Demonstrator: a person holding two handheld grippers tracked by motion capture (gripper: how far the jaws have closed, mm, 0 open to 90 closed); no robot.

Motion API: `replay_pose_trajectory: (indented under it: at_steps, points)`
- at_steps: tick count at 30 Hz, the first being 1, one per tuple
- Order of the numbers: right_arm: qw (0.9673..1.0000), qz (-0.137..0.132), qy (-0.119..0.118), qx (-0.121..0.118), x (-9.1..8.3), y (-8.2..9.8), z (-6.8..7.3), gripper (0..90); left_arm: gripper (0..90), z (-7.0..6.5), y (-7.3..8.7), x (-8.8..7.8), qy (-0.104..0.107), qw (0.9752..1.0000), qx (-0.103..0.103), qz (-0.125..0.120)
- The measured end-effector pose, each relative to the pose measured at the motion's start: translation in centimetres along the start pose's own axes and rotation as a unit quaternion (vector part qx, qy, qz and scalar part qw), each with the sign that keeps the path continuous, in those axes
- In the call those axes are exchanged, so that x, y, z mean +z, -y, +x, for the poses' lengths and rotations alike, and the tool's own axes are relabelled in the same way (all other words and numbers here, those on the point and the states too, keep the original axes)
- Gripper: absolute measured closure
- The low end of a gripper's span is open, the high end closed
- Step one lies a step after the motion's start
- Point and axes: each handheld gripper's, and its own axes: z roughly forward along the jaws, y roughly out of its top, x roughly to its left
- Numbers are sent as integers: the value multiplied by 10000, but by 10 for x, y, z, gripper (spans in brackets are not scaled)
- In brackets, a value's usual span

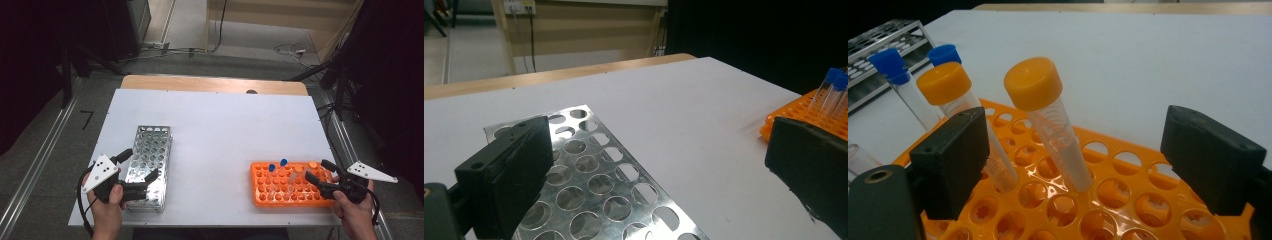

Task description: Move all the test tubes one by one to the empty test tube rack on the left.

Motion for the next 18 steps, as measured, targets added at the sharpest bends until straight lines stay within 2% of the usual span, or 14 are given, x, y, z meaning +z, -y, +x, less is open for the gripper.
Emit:
replay_pose_trajectory:
  at_steps: [2, 5, 6, 12, 13, 14, 18]
  points:
    - [9999, 138, -33, -8, 4, 1, 1, 134, 0, 1, -1, -1, 0, 10000, -38, -20]
    - [9996, 282, 49, 38, 9, 3, 3, 184, 0, 1, -1, -1, -12, 10000, -68, -21]
    - [9991, 391, 110, 95, 13, 4, 5, 250, 0, 1, -1, -1, 4, 10000, -68, -22]
    - [9973, 618, 407, 8, 20, 10, 10, 448, 0, -2, -2, 2, 42, 10000, -35, 30]
    - [9973, 618, 407, 8, 20, 10, 10, 448, 0, -2, -2, 2, 42, 10000, -35, 30]
    - [9972, 590, 456, -11, 21, 11, 10, 498, 0, -3, -3, 3, 71, 10000, -35, 30]
    - [9970, 553, 543, -81, 22, 12, 11, 579, 0, -5, -3, 4, 85, 9999, -22, 69]
